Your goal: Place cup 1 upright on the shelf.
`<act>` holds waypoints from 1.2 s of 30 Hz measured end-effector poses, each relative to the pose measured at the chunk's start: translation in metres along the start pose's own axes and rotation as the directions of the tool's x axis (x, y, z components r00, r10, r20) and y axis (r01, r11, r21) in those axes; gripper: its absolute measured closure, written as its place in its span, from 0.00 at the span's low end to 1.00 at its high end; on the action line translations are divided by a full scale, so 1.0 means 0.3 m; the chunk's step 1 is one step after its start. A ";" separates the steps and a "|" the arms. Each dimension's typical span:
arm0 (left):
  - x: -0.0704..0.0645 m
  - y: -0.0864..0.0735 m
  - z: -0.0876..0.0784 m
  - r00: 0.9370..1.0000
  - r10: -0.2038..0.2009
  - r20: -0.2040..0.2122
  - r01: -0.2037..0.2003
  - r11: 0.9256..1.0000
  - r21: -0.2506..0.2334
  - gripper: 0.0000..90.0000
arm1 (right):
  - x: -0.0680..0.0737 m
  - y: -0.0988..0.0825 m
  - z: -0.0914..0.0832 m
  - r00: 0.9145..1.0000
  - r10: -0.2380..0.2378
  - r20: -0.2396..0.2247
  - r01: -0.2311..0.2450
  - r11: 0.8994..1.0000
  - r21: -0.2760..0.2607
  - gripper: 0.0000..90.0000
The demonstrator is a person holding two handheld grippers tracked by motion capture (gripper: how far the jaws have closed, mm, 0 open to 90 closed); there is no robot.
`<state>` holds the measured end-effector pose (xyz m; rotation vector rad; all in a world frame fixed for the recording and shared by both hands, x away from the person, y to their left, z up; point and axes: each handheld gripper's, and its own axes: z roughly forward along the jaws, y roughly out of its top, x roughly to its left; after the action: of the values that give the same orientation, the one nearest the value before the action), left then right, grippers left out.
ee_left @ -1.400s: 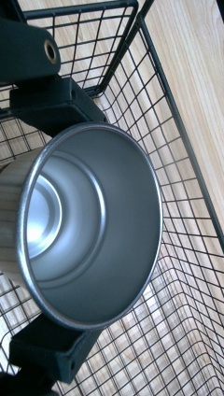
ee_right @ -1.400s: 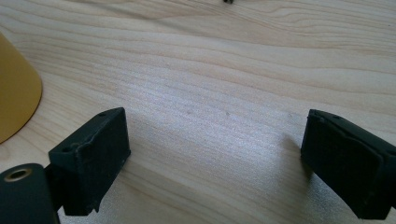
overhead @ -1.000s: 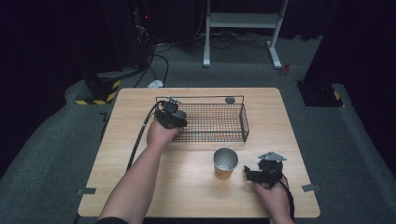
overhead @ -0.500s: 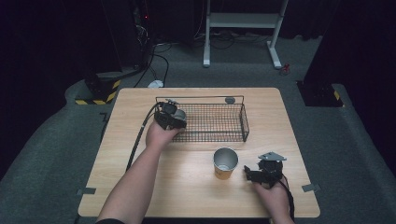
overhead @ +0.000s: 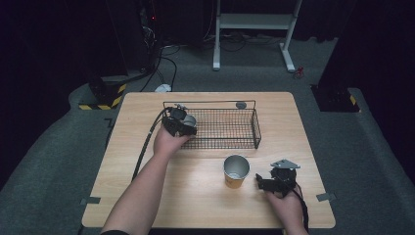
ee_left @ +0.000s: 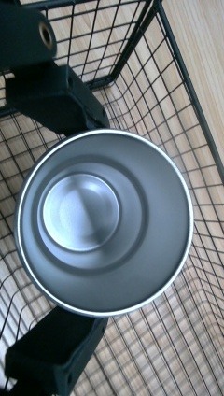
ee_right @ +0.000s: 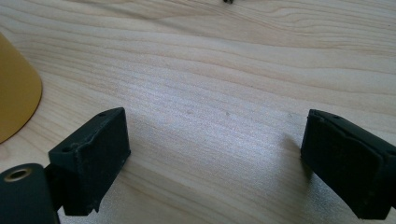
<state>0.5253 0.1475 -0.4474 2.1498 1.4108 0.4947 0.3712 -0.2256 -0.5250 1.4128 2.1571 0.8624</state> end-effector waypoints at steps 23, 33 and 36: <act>0.012 0.005 -0.086 0.999 -0.002 0.050 0.008 0.992 -0.123 0.07 | 0.000 0.000 0.000 1.000 0.000 0.000 0.000 1.000 0.000 0.08; 0.014 -0.007 -0.119 0.998 0.002 0.067 0.008 0.989 -0.151 0.09 | 0.000 0.000 0.000 1.000 0.000 0.000 0.000 1.000 0.000 0.08; 0.015 -0.017 -0.129 0.997 -0.006 0.077 0.018 0.987 -0.159 0.10 | 0.000 0.000 0.000 1.000 0.000 0.000 0.000 1.000 0.000 0.08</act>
<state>0.5018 0.1617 -0.4194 2.0103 1.2971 0.4982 0.3712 -0.2256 -0.5250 1.4131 2.1571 0.8622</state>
